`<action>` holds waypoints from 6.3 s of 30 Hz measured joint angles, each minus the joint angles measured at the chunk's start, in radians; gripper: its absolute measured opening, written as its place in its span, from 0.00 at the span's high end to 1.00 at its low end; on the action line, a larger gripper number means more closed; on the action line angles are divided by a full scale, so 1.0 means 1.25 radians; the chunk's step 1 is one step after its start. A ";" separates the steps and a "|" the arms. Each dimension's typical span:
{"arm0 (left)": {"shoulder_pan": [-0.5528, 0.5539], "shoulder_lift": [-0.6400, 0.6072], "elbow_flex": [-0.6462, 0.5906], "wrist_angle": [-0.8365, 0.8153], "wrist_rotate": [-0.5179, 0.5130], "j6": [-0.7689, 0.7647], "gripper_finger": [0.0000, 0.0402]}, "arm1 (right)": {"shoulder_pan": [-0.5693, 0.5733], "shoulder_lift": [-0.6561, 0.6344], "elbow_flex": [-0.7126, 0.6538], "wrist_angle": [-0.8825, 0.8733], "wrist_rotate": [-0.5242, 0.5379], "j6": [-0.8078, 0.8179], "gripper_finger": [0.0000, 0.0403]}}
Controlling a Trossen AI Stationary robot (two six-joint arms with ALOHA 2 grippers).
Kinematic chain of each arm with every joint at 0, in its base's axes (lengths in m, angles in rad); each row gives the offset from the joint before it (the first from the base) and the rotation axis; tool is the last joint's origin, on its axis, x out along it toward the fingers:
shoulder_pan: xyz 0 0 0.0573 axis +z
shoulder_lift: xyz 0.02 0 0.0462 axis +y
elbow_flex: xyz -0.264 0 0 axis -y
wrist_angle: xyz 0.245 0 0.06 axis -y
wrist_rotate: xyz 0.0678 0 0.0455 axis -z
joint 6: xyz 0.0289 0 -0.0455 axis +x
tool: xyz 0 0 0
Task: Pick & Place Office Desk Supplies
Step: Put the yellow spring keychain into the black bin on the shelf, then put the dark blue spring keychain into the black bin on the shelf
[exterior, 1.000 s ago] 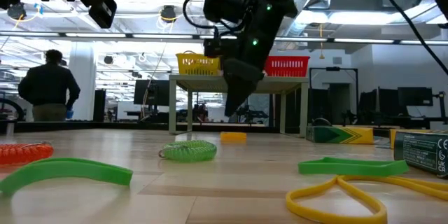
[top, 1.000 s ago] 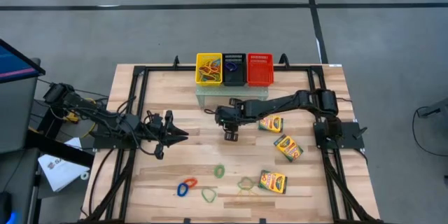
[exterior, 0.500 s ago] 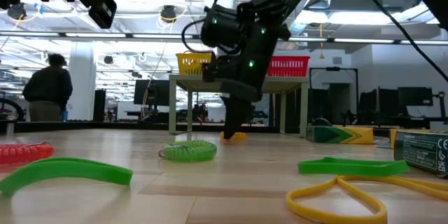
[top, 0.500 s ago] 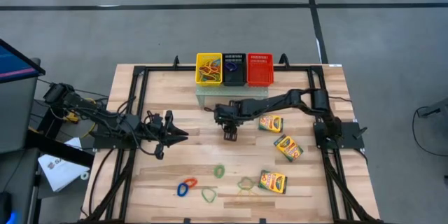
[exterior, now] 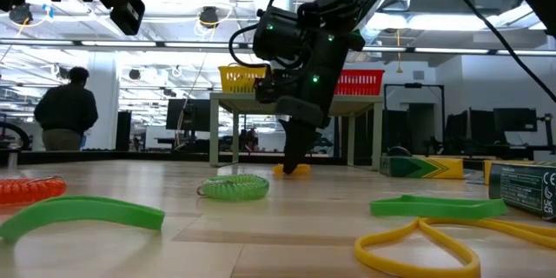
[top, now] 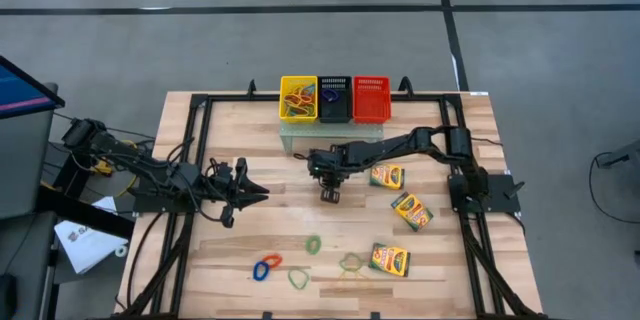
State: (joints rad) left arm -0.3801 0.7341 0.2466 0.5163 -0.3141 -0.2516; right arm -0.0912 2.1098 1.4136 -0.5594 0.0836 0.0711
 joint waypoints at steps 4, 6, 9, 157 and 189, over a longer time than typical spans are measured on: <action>0.000 0.000 0.000 0.000 0.000 0.000 0.85 | 0.005 -0.004 -0.002 0.000 0.002 -0.001 0.96; 0.000 0.000 0.000 0.000 0.000 0.000 0.85 | 0.015 -0.016 -0.005 0.003 0.012 -0.018 0.98; 0.000 0.000 0.000 0.000 0.000 0.000 0.85 | 0.029 -0.053 -0.010 -0.003 0.021 -0.032 0.99; -0.396 0.640 0.433 -0.759 0.045 -1.048 0.62 | 0.481 -1.215 -0.593 0.158 0.333 0.140 0.87; -0.354 0.741 0.434 -0.706 0.092 -1.032 0.93 | 0.481 -1.215 -0.593 0.143 0.330 0.154 0.87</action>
State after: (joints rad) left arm -0.8227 1.6608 0.7891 -0.3659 -0.1997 -1.5421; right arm 0.5103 0.5907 0.6724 -0.3813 0.4961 0.2630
